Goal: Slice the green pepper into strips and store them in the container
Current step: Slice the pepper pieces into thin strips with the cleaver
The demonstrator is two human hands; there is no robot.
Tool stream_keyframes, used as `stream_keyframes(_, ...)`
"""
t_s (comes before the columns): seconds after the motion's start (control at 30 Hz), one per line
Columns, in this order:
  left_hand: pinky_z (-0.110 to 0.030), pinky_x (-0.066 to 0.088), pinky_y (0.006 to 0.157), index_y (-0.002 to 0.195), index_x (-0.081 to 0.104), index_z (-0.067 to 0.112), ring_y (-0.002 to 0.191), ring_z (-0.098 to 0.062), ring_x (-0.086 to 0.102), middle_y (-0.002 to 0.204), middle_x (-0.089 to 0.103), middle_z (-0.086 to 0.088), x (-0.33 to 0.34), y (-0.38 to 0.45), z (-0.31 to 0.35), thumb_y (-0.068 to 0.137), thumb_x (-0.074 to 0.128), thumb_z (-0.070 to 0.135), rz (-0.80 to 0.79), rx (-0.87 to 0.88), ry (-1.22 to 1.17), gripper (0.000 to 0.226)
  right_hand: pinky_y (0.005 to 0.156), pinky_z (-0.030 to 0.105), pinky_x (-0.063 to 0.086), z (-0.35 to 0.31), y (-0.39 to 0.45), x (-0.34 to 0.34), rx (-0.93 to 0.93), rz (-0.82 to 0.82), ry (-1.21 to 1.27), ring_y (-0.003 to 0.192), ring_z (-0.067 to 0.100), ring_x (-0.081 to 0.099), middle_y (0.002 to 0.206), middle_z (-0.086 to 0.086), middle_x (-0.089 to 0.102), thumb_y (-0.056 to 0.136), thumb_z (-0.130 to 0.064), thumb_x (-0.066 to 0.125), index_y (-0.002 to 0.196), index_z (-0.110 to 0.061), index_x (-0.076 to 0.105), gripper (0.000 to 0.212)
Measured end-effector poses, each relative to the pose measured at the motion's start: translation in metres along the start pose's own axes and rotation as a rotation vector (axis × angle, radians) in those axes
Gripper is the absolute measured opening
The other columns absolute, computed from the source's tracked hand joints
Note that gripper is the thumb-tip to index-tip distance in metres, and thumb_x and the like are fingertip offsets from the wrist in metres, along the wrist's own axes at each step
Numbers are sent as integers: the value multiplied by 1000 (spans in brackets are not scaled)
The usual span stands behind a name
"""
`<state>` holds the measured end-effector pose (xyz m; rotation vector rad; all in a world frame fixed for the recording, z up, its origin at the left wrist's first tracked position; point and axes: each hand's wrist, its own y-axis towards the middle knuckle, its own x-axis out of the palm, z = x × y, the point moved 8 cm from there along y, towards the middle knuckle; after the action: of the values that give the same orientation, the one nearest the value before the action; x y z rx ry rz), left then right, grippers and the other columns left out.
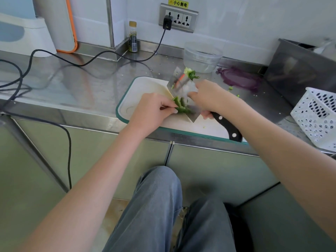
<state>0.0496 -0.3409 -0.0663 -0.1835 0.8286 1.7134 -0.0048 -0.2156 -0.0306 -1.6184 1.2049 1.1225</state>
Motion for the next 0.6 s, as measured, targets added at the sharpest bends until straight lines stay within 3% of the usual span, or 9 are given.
stream_keyframes(0.1, -5, 45, 83, 94, 76, 11, 88, -7, 65, 99, 73, -2, 1, 0, -2, 76, 76, 10, -30, -43, -41, 18, 47, 25, 48, 22, 1, -8, 95, -32, 148, 44, 15, 57, 63, 8, 65, 96, -11, 46, 118, 1, 53, 26)
stream_keyframes(0.17, -3, 45, 81, 94, 76, 12, 87, -4, 65, 99, 72, 0, 3, 0, -3, 74, 79, 12, -55, -59, -56, 20, 55, 29, 51, 41, 5, -17, 144, -19, 162, 60, 18, 60, 77, 9, 65, 92, -14, 54, 125, 1, 51, 37)
stream_keyframes(0.27, -6, 46, 82, 94, 76, 17, 88, -4, 66, 100, 71, 4, 4, -1, -2, 73, 79, 17, -73, -57, -62, 21, 42, 24, 38, 53, 7, -36, 115, 60, 134, 44, 19, 50, 58, 9, 52, 99, -26, 40, 111, 5, 55, 36)
stream_keyframes(0.43, -4, 44, 78, 93, 76, 21, 84, 1, 62, 108, 69, 6, 5, -1, 0, 80, 74, 23, -93, -29, -16, 13, 43, 26, 39, 53, 11, -50, 98, 110, 138, 20, 15, 43, 29, 6, 49, 100, -26, 32, 101, -3, 44, 26)
stream_keyframes(0.5, -3, 43, 76, 93, 76, 19, 82, -3, 61, 112, 64, 5, 7, -1, 1, 81, 73, 22, -92, -27, 3, 13, 42, 24, 38, 48, 9, -49, 72, 106, 167, 18, 13, 42, 30, 7, 51, 100, -27, 32, 101, -5, 44, 25)
stream_keyframes(0.6, -17, 45, 91, 94, 76, 16, 95, -8, 60, 115, 63, 0, 7, -2, 3, 80, 74, 21, -80, -9, 37, 16, 38, 20, 37, 42, 7, -44, 40, 101, 165, 19, 14, 43, 39, 11, 55, 99, -31, 33, 102, -10, 44, 24)
